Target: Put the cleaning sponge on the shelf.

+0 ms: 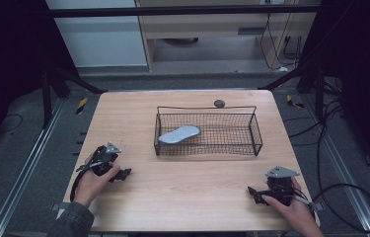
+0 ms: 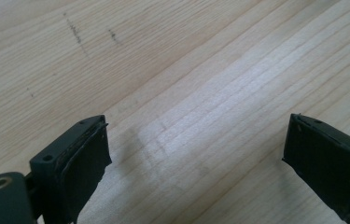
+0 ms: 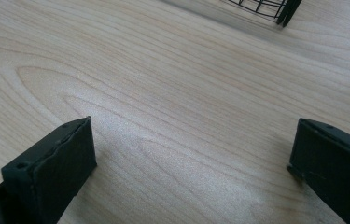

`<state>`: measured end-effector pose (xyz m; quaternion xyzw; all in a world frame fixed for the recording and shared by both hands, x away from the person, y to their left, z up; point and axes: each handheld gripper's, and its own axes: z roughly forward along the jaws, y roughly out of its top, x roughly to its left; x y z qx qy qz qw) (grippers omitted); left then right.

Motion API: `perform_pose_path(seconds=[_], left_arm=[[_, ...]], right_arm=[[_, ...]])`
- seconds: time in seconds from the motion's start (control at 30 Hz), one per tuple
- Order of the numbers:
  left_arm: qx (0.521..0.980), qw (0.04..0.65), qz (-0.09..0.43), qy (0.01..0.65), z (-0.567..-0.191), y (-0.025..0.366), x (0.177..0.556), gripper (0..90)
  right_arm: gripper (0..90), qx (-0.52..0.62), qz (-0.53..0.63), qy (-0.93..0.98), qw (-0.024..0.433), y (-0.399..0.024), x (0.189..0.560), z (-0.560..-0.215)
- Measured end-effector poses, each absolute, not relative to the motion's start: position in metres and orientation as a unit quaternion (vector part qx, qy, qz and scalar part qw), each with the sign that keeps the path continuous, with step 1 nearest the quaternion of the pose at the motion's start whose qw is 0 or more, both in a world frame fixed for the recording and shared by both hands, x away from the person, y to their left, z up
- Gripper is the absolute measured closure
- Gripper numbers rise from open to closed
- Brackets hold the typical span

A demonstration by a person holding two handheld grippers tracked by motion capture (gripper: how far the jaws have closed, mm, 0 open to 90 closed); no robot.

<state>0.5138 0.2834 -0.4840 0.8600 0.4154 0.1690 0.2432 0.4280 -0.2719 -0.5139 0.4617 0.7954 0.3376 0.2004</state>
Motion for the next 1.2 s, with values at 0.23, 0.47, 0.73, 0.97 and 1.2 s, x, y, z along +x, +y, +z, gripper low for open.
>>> perform_pose_path(seconds=[0.23, 0.47, 0.73, 0.97, 1.2], left_arm=[[0.847, 0.250, 0.181, 0.432, -0.490, 0.294, 0.517, 6.0], [0.830, 0.270, 0.186, 0.451, -0.495, 0.301, 0.522, 4.5], [0.817, 0.297, 0.181, 0.459, -0.501, 0.302, 0.529, 1.1], [0.805, 0.322, 0.194, 0.459, -0.506, 0.303, 0.534, 0.0], [0.801, 0.330, 0.200, 0.457, -0.508, 0.303, 0.534, 0.0]], right_arm=[[0.4, 0.461, 0.338, 0.795, 0.201, -0.272, 0.428, -0.514], [0.4, 0.462, 0.338, 0.795, 0.201, -0.272, 0.428, -0.514], [0.4, 0.461, 0.338, 0.795, 0.201, -0.272, 0.428, -0.514], [0.3, 0.461, 0.337, 0.796, 0.201, -0.272, 0.428, -0.514], [0.3, 0.462, 0.338, 0.795, 0.200, -0.272, 0.428, -0.514]])
